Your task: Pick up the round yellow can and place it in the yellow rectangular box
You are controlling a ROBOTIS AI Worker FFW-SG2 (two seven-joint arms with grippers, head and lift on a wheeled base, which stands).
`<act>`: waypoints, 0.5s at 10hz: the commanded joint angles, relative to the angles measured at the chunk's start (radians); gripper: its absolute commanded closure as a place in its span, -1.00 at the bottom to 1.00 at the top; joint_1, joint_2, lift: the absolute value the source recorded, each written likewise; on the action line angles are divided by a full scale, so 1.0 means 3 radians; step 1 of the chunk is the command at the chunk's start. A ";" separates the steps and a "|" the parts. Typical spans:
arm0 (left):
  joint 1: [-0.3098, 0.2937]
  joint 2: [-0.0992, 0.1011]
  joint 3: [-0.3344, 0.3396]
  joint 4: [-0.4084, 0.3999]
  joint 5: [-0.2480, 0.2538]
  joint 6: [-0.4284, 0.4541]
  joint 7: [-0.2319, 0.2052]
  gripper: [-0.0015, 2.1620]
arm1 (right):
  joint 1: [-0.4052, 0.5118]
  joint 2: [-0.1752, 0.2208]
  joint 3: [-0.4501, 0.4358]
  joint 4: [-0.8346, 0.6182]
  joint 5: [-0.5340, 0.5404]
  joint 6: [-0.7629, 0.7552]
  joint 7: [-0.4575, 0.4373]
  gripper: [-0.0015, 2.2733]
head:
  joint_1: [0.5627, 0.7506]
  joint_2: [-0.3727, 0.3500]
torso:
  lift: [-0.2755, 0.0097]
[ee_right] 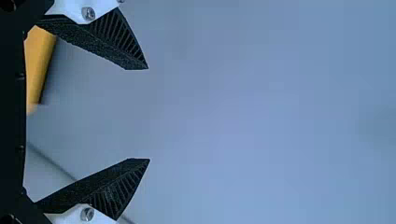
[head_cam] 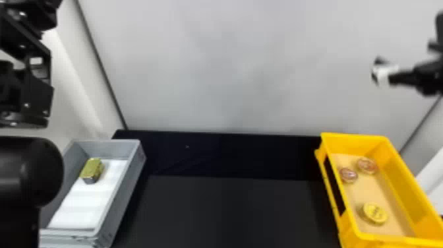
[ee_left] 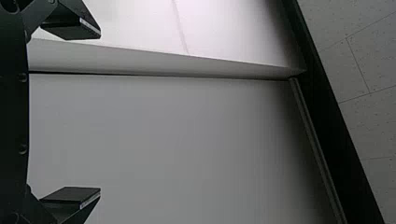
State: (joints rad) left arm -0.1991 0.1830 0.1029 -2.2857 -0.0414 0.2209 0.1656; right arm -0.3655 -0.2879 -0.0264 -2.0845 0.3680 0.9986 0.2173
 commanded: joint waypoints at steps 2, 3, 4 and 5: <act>0.0035 -0.0001 0.0046 -0.0010 0.0000 -0.0005 0.0000 -0.91 | -0.0193 0.0142 0.0318 -0.0507 -0.0377 -0.1067 -0.1036 -0.91 | 0.07 0.18 | 0.92; 0.0040 0.0004 0.0056 -0.0010 -0.0005 -0.0015 0.0000 -0.91 | -0.0331 0.0101 0.0425 -0.0487 -0.0454 -0.1390 -0.1210 -0.91 | 0.07 0.18 | 0.92; 0.0045 0.0009 0.0071 -0.0010 -0.0005 -0.0030 0.0000 -0.91 | -0.0489 0.0044 0.0512 -0.0476 -0.0459 -0.1707 -0.1266 -0.91 | 0.07 0.18 | 0.92; 0.0060 0.0014 0.0082 -0.0010 0.0000 -0.0051 0.0000 -0.91 | -0.0653 -0.0058 0.0625 -0.0476 -0.0459 -0.1886 -0.1415 -0.91 | 0.07 0.18 | 0.92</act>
State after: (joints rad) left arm -0.1859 0.1848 0.1215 -2.2885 -0.0424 0.2136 0.1656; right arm -0.4895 -0.2678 0.1133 -2.2321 0.2353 0.5389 -0.1746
